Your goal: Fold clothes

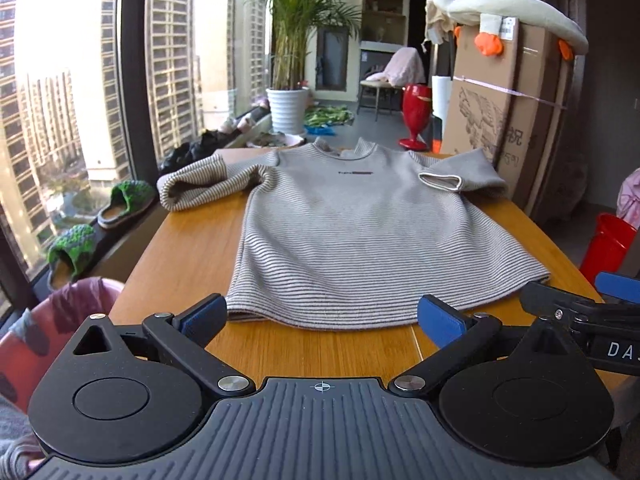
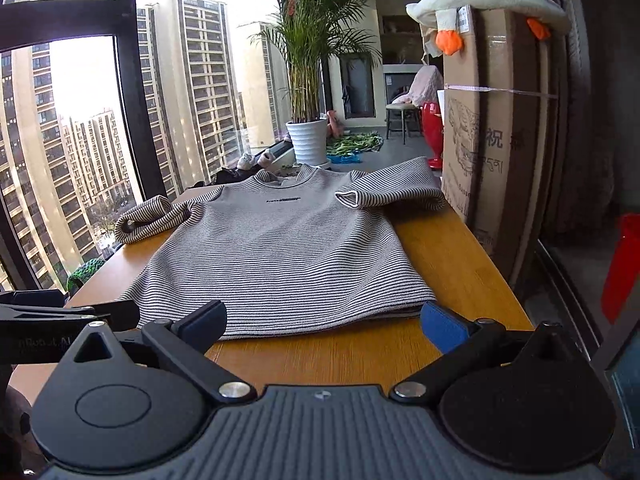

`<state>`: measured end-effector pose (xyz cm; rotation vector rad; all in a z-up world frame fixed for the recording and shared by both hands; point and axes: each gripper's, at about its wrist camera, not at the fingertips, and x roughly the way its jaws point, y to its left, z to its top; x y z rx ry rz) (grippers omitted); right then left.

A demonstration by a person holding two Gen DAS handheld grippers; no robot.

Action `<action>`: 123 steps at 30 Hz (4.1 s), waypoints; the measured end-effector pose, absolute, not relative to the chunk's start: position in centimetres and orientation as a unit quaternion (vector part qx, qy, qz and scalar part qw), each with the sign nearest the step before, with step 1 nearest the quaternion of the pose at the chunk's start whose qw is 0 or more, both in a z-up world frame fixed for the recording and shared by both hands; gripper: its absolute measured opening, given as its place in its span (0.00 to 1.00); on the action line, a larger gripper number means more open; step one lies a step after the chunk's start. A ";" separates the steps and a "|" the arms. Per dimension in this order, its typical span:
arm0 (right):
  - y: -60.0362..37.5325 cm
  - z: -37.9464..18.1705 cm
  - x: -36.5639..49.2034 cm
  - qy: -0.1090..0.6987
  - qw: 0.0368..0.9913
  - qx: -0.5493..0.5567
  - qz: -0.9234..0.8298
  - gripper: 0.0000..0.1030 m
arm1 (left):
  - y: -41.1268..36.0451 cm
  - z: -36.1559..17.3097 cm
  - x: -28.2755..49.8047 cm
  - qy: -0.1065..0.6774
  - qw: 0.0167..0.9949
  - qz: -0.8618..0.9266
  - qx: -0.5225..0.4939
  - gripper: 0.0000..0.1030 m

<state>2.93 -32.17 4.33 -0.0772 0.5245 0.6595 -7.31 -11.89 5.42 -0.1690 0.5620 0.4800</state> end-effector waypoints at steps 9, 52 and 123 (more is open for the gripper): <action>-31.8 4.6 2.6 0.285 0.903 -0.040 0.318 1.00 | -12.0 5.4 -7.9 0.286 0.925 0.230 -0.096 1.00; -30.0 3.7 2.3 0.303 0.902 -0.048 0.302 1.00 | -12.2 4.0 -6.7 0.331 0.911 0.219 -0.110 1.00; -28.9 3.1 2.1 0.326 0.893 -0.047 0.308 1.00 | -11.6 3.4 -6.8 0.339 0.908 0.217 -0.113 1.00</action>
